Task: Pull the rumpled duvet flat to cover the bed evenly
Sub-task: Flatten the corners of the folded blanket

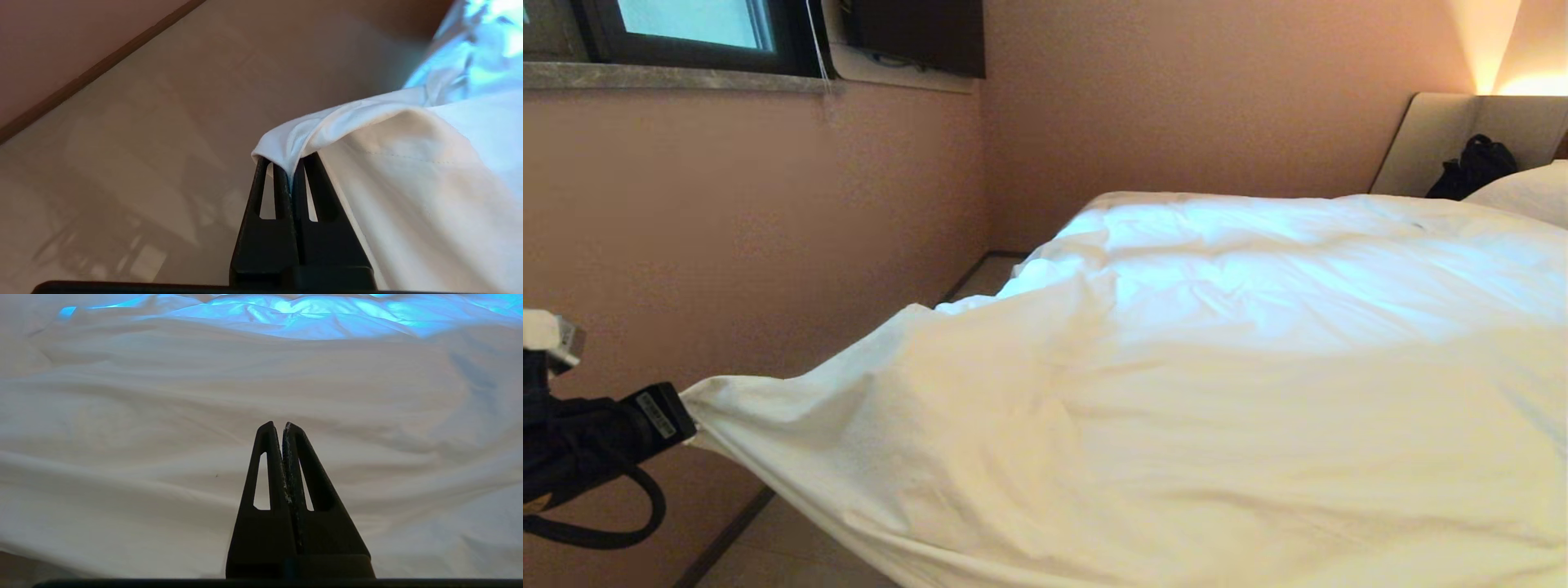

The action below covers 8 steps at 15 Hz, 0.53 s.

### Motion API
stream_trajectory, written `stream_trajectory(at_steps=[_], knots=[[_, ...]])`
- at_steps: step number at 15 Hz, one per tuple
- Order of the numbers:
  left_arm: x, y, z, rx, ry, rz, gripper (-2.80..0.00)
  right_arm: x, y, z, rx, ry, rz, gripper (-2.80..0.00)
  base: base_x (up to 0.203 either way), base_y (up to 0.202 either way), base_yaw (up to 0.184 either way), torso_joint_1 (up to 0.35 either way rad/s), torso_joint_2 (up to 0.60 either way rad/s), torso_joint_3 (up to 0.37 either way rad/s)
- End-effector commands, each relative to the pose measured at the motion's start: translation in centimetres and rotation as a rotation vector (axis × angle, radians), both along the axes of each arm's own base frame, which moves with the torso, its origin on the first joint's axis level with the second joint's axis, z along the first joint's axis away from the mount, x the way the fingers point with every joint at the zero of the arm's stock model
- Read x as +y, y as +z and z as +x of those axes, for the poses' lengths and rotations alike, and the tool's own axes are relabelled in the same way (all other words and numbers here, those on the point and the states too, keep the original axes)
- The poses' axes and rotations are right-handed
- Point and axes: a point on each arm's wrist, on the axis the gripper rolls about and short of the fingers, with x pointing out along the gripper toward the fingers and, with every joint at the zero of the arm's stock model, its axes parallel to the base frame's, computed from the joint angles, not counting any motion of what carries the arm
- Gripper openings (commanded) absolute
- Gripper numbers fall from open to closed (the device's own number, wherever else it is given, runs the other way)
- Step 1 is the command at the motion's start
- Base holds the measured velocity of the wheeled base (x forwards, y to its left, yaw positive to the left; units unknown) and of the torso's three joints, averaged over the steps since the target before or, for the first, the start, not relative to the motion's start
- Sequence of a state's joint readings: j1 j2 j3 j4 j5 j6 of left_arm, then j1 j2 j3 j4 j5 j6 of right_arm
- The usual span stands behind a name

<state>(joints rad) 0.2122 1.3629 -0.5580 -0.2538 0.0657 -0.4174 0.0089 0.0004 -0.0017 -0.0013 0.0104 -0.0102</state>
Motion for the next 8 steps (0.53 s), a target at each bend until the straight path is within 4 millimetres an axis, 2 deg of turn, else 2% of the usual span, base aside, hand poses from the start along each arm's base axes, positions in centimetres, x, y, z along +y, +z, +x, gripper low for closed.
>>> stream_trajectory(at_steps=[1, 3, 8], knots=[[0.9, -0.9, 0.1, 0.040, 0.046, -0.011, -2.80, 0.0, 0.0, 0.0, -0.001, 0.001, -0.001, -2.80, 0.000, 0.000, 0.000, 0.000, 0.00, 0.000], [0.9, -2.0, -0.5, 0.078, 0.059, -0.029, -2.80, 0.0, 0.0, 0.0, -0.001, 0.001, -0.001, -2.80, 0.000, 0.000, 0.000, 0.000, 0.00, 0.000], [1.1, -2.7, -0.9, 0.095, 0.101, -0.065, -2.80, 0.0, 0.0, 0.0, -0.001, 0.001, -0.001, -2.80, 0.000, 0.000, 0.000, 0.000, 0.00, 0.000]])
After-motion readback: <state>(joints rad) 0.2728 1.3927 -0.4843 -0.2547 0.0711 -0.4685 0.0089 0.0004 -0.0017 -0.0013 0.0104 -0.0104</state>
